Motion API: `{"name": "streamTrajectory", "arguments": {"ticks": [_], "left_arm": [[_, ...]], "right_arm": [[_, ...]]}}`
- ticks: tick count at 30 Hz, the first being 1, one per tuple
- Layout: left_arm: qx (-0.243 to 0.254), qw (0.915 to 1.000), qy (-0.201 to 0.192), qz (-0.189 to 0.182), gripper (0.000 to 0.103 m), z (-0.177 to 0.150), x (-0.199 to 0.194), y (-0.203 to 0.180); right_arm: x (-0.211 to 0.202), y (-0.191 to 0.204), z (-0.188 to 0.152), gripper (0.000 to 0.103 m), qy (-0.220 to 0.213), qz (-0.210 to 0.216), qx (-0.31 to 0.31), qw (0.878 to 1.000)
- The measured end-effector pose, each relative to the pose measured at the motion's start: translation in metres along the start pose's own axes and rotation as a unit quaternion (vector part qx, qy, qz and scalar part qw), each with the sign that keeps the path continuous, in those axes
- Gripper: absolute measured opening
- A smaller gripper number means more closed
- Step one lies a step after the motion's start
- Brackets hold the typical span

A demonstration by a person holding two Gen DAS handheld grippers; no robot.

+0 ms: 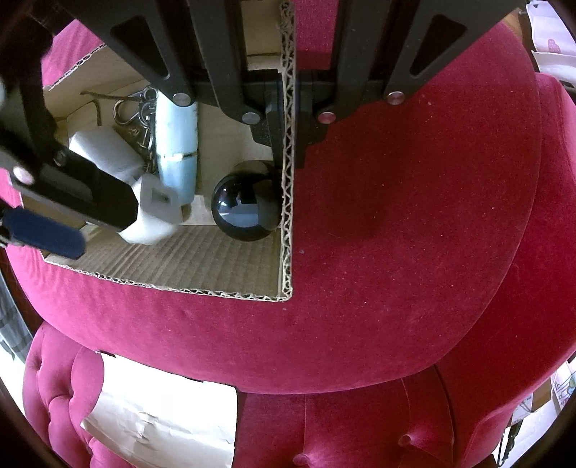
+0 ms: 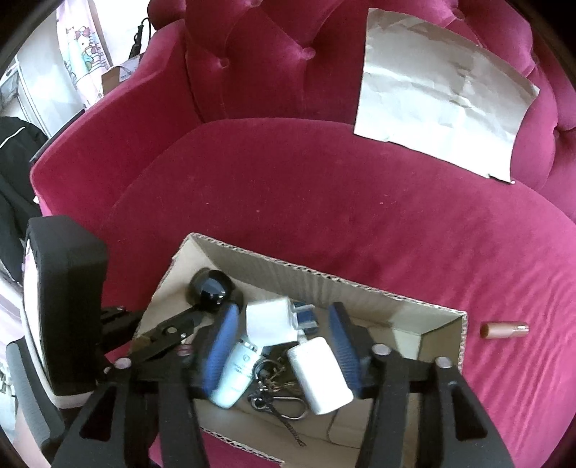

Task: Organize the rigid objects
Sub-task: 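Lower the plug into the box and open the right gripper, then move the right gripper back toward the brown lipstick tube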

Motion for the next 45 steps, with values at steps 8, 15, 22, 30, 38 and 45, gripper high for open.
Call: {"name": "streamTrajectory", "arguments": {"ticks": [8, 15, 22, 30, 38, 45], "left_arm": [[-0.001, 1.0000, 0.000, 0.001, 0.003, -0.001, 0.001, -0.001], [-0.001, 1.0000, 0.000, 0.001, 0.003, -0.002, 0.001, -0.001], [-0.001, 1.0000, 0.000, 0.001, 0.003, -0.002, 0.001, -0.001], [0.000, 1.0000, 0.000, 0.001, 0.003, -0.002, 0.001, -0.002], [0.000, 1.0000, 0.000, 0.002, 0.003, -0.002, 0.001, -0.002], [0.001, 1.0000, 0.000, 0.002, 0.003, -0.002, 0.001, -0.002]], "right_arm": [[-0.004, -0.012, 0.000, 0.098, -0.012, -0.020, 0.009, 1.000], [-0.006, -0.016, 0.000, 0.103, -0.012, -0.023, 0.012, 1.000], [-0.016, -0.020, 0.000, 0.103, -0.022, -0.027, 0.010, 0.999], [-0.033, -0.035, 0.004, 0.103, -0.037, -0.039, 0.018, 0.998], [-0.054, -0.068, 0.010, 0.103, -0.057, -0.067, 0.039, 0.995], [-0.068, -0.106, 0.008, 0.103, -0.068, -0.093, 0.066, 0.991]]}}
Point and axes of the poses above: each gripper's, at about its wrist camera, not at the fingertips, and x roughly the way its jaws point, y to its left, z to its top, the point moved 5 cm from there along x, roughly the way its jaws point, and after that the axes turned 5 degrees about z, right-handed, at the moved point
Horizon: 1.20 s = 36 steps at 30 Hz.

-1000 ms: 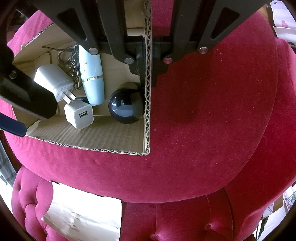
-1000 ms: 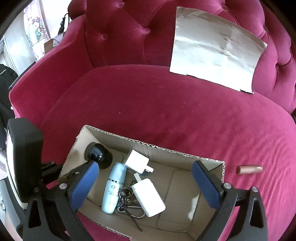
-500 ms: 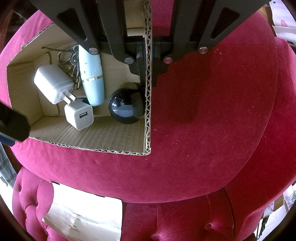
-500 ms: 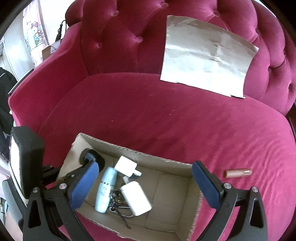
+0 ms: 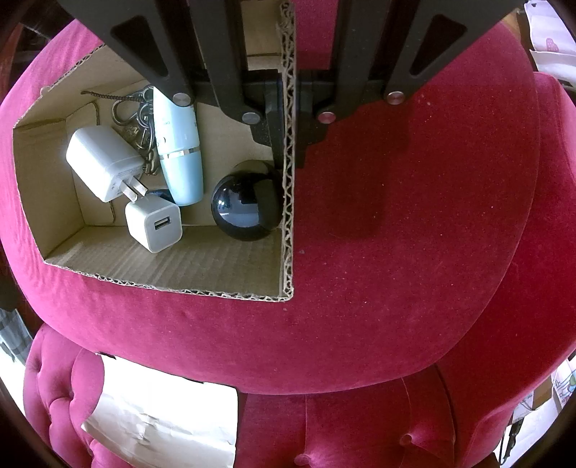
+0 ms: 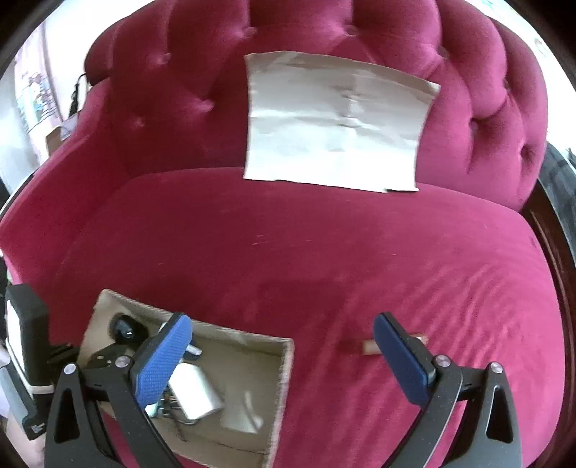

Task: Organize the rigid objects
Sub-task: 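Move the right gripper back toward the brown lipstick tube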

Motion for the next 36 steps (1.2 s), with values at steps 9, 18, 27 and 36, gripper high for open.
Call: {"name": "streamTrajectory", "arguments": {"ticks": [9, 18, 27, 36], "left_arm": [[0.000, 1.0000, 0.000, 0.000, 0.003, 0.000, 0.000, 0.001], [0.000, 1.0000, 0.000, 0.000, 0.003, 0.000, 0.000, 0.001], [0.000, 1.0000, 0.001, -0.001, 0.003, 0.000, 0.000, 0.002], [0.000, 1.0000, 0.001, -0.001, 0.003, 0.000, 0.000, 0.001]], "right_arm": [[0.002, -0.048, -0.002, 0.103, 0.000, -0.034, 0.019, 0.999], [0.016, -0.084, -0.012, 0.103, 0.005, -0.052, 0.039, 0.998], [0.039, -0.104, -0.025, 0.103, 0.017, -0.053, 0.041, 0.998], [0.062, -0.114, -0.044, 0.103, 0.046, -0.050, 0.037, 0.997]]}}
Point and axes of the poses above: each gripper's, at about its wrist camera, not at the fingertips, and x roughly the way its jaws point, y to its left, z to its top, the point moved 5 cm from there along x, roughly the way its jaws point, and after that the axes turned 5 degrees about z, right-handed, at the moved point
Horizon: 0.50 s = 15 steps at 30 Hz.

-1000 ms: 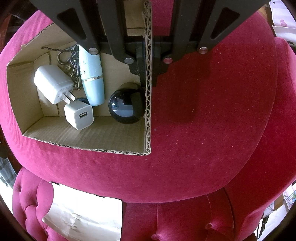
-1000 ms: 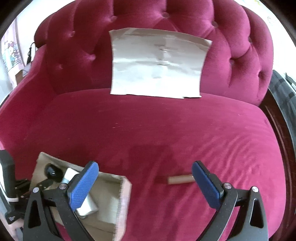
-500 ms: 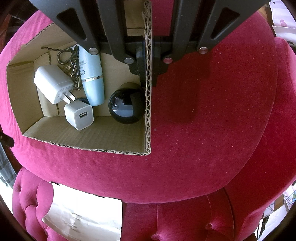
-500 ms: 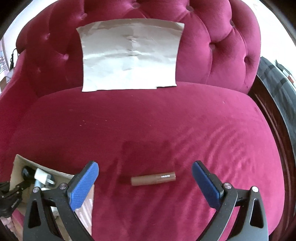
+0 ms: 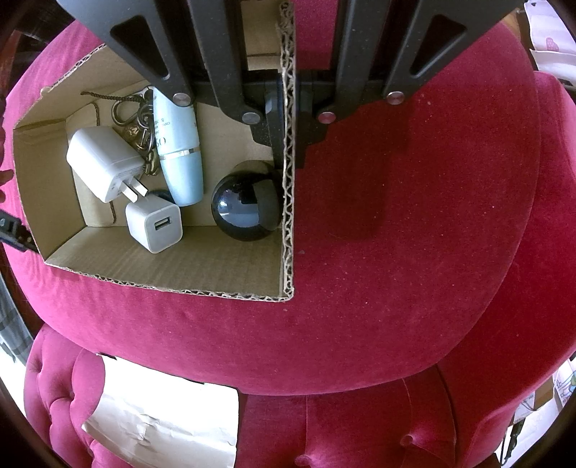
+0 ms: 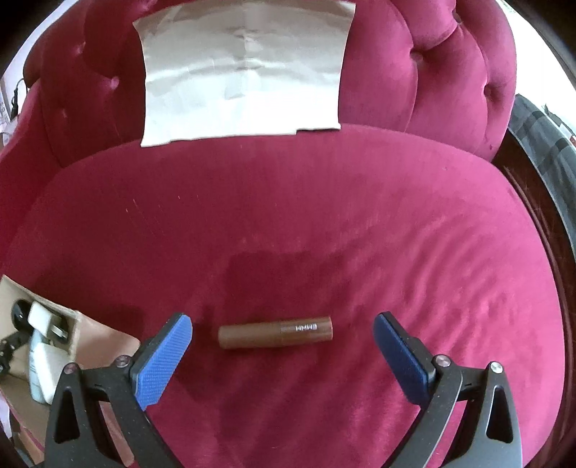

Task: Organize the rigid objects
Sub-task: 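Move the right gripper back toward the brown lipstick tube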

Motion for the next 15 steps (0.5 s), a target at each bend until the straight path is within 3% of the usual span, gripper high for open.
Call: {"name": "streamTrajectory", "arguments": {"ticks": [15], "left_arm": [[-0.001, 1.0000, 0.000, -0.001, 0.003, -0.001, 0.000, 0.000]], "right_arm": [[0.027, -0.006, -0.016, 0.103, 0.024, -0.006, -0.006, 1.000]]}}
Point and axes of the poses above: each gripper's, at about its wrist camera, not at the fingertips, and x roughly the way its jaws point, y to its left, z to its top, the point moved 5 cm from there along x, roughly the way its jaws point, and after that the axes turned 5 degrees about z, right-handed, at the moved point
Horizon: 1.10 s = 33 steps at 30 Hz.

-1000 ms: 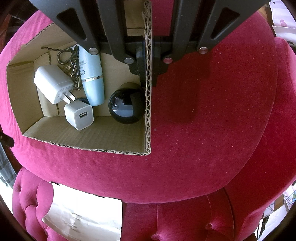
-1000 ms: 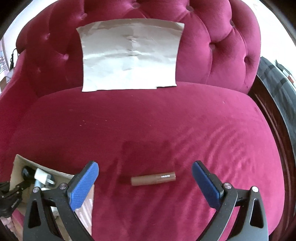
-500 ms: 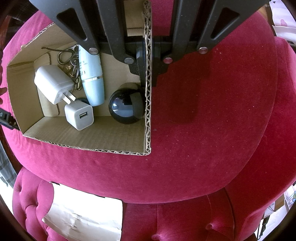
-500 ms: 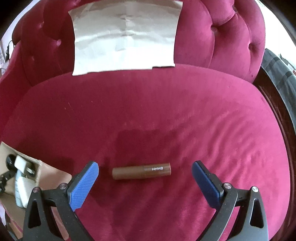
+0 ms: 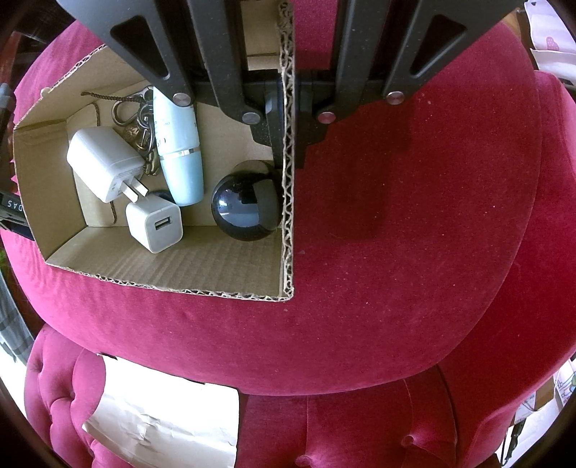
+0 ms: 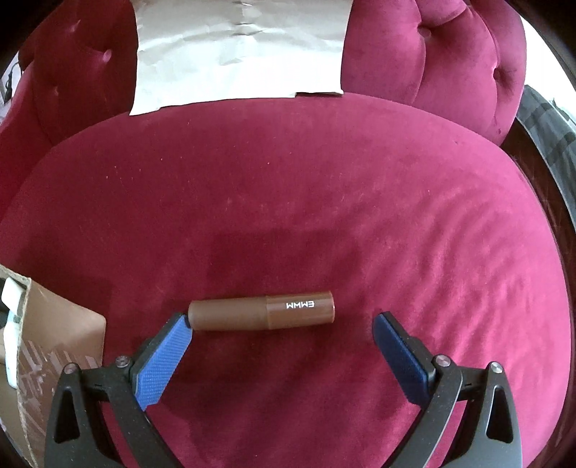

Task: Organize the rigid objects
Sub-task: 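Move the right gripper back toward the brown lipstick tube, then close the right gripper on the brown lipstick tube, then carry the lipstick with the right gripper over the box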

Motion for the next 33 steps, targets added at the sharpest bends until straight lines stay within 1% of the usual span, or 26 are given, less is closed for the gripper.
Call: {"name": "streamTrajectory", "arguments": {"ticks": [8, 9, 11, 12, 13, 17, 20, 26, 33], "left_arm": [[0.000, 1.0000, 0.000, 0.000, 0.003, 0.000, 0.000, 0.000], [0.000, 1.0000, 0.000, 0.000, 0.003, 0.000, 0.000, 0.000], [0.000, 1.0000, 0.000, 0.000, 0.003, 0.000, 0.000, 0.000], [0.000, 1.0000, 0.000, 0.000, 0.003, 0.000, 0.000, 0.000], [0.000, 1.0000, 0.000, 0.000, 0.003, 0.000, 0.000, 0.000], [0.000, 1.0000, 0.000, 0.000, 0.003, 0.000, 0.000, 0.000], [-0.001, 1.0000, 0.000, 0.000, 0.003, 0.000, 0.000, 0.000], [0.000, 1.0000, 0.001, 0.000, 0.003, 0.000, 0.000, 0.000], [-0.001, 1.0000, 0.001, 0.000, 0.003, 0.000, 0.000, 0.000]], "right_arm": [[0.001, 0.002, 0.002, 0.103, 0.000, -0.003, 0.008, 1.000], [0.001, 0.002, 0.003, 0.101, 0.000, -0.004, 0.006, 1.000], [0.000, 0.003, 0.004, 0.096, -0.004, -0.004, 0.001, 1.000], [-0.001, 0.003, 0.005, 0.088, -0.009, -0.005, 0.000, 1.000], [-0.003, 0.003, 0.006, 0.075, -0.012, -0.004, -0.001, 1.000], [-0.007, 0.006, 0.007, 0.076, -0.015, 0.013, 0.008, 1.000], [-0.006, 0.009, 0.006, 0.076, -0.013, 0.008, -0.001, 1.000], [-0.007, 0.010, 0.007, 0.076, -0.009, 0.002, 0.005, 1.000], [-0.018, 0.014, 0.011, 0.076, -0.010, -0.003, 0.001, 1.000]]}}
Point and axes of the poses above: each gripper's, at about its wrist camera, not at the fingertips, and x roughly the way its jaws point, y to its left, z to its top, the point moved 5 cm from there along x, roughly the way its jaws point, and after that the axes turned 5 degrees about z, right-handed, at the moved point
